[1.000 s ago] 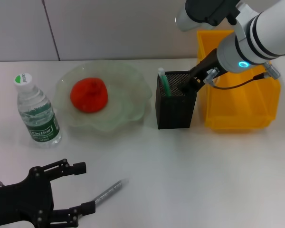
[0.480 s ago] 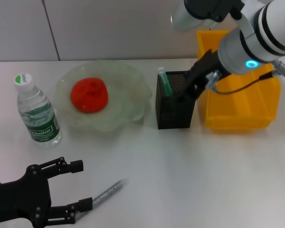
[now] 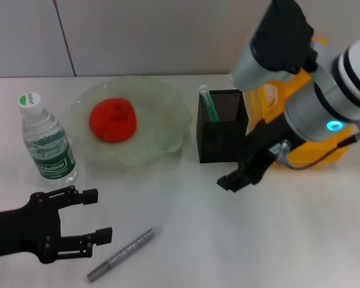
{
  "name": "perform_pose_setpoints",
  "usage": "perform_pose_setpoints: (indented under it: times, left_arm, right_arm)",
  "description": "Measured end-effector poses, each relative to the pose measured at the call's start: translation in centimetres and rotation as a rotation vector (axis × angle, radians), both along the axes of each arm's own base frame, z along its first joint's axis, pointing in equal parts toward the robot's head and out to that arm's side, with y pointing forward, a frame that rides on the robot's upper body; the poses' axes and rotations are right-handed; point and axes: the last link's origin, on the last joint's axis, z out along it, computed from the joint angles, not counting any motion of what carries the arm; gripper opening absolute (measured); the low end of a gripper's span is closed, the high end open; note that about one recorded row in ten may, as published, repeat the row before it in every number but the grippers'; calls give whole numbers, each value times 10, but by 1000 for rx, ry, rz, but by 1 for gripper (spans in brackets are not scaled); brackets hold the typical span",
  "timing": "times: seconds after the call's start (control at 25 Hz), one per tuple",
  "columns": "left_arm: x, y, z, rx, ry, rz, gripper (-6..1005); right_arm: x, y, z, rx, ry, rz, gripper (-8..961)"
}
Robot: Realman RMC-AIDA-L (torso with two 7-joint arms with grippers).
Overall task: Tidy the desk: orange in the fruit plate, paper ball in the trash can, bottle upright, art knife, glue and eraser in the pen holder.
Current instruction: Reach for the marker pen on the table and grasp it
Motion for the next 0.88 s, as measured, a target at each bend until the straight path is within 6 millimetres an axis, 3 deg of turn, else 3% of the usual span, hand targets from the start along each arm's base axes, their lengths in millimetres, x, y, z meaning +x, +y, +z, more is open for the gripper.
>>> perform_pose_setpoints:
  times: [0.12,0.48,0.72,0.88]
  left_arm:
    - [12,19,10,-77,83,69,863]
    - [40,51,1,-222,277,146,864]
    - [65,61,5,-246,379,172,864]
    - [81,62,7,-254,551,238,863]
  right_arm:
    - [14,-2,3,-17,57,-14,593]
    - [64,-13,22,-38,264,-2,593]
    - [89,-29,38,-33,376,37,593]
    - [100,-39,49,-50,404,70,593]
